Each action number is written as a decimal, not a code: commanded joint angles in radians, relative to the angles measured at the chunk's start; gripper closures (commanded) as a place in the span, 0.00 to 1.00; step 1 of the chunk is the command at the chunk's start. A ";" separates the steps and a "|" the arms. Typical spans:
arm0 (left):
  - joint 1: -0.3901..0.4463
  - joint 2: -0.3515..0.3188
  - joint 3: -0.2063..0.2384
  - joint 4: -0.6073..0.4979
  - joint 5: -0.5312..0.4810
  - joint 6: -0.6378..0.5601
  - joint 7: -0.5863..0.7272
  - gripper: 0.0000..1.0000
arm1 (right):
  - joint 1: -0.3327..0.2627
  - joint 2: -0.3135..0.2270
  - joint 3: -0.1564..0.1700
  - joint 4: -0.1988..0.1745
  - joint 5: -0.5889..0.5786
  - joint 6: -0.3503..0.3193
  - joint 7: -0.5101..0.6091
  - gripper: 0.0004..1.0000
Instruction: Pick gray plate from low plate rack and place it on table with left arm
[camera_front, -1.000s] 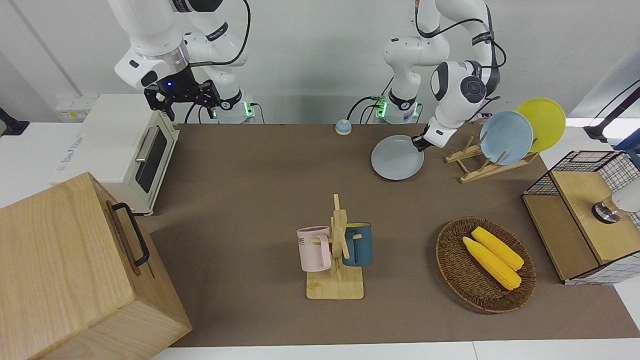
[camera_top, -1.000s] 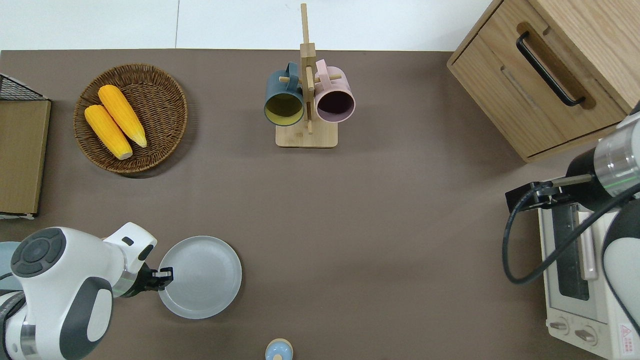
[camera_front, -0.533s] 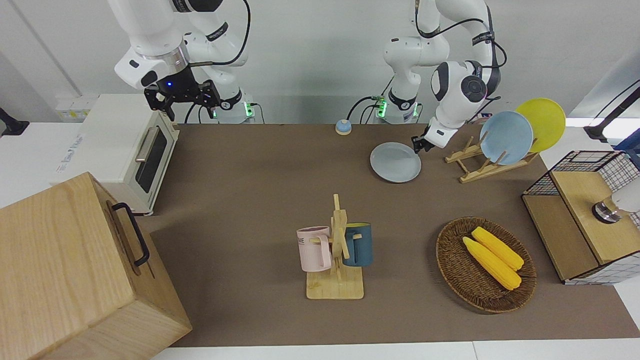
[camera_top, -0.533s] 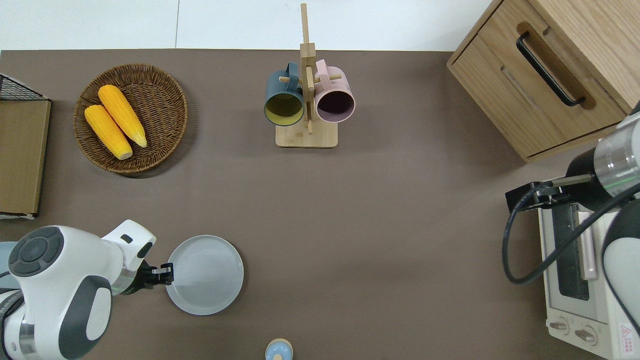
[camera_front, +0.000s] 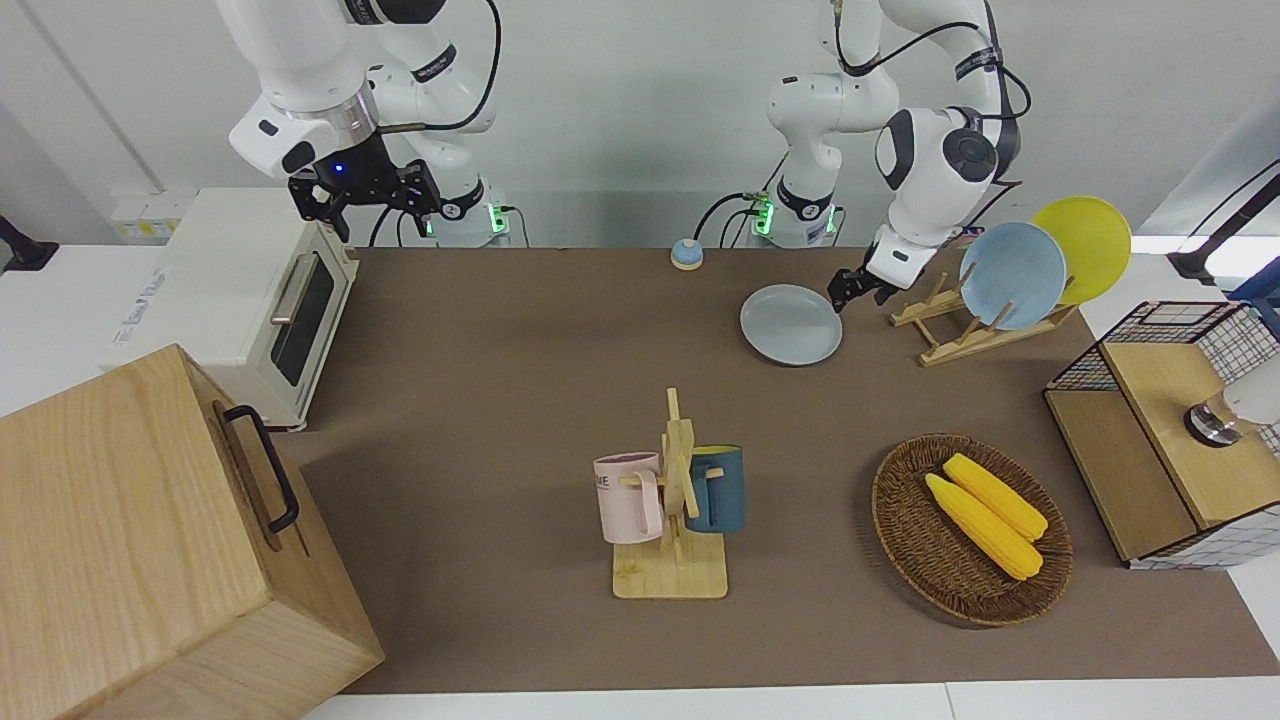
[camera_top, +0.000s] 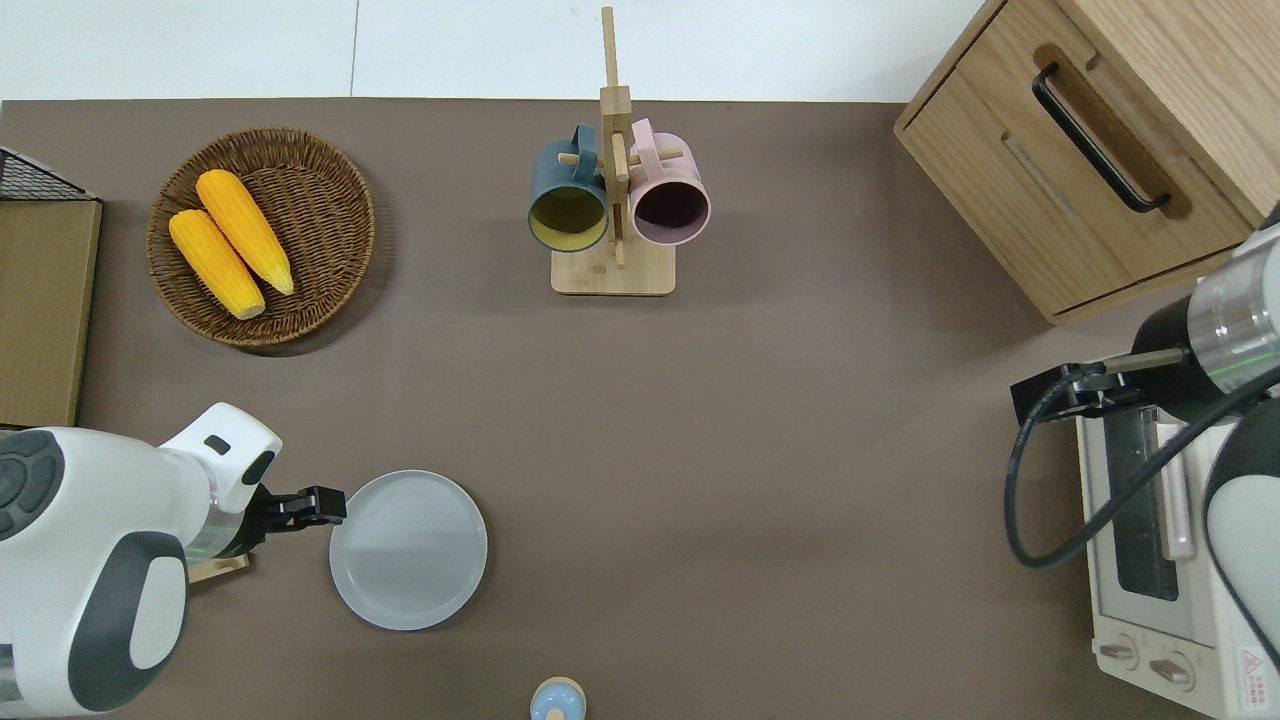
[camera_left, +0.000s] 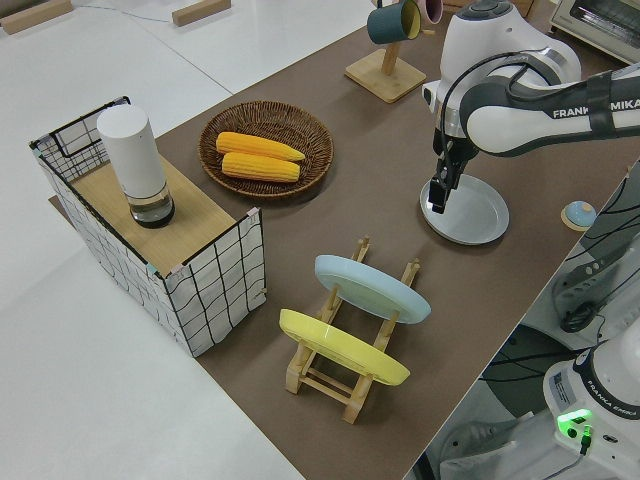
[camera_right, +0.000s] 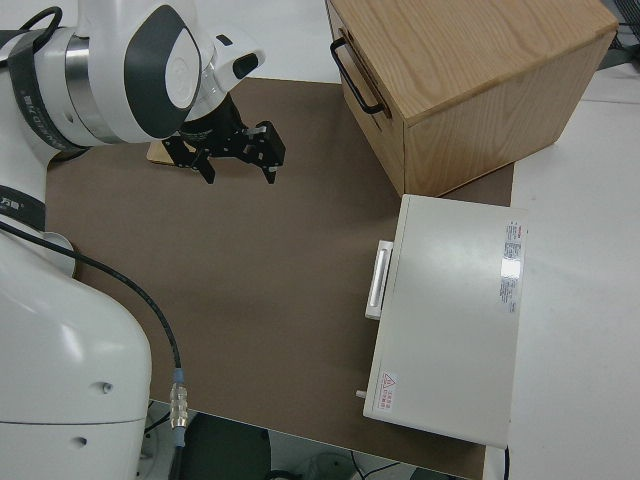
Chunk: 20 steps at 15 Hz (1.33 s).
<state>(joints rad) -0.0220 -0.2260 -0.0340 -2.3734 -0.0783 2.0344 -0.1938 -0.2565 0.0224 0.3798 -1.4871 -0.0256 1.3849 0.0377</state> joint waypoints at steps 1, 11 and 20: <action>-0.004 0.007 0.011 0.100 0.003 -0.066 -0.009 0.01 | -0.026 -0.002 0.024 0.010 -0.007 -0.015 0.013 0.02; -0.019 0.040 0.058 0.503 0.066 -0.376 0.005 0.01 | -0.026 -0.002 0.024 0.010 -0.007 -0.015 0.013 0.02; -0.030 0.045 0.049 0.620 0.115 -0.404 0.004 0.00 | -0.026 -0.002 0.024 0.010 -0.007 -0.015 0.013 0.02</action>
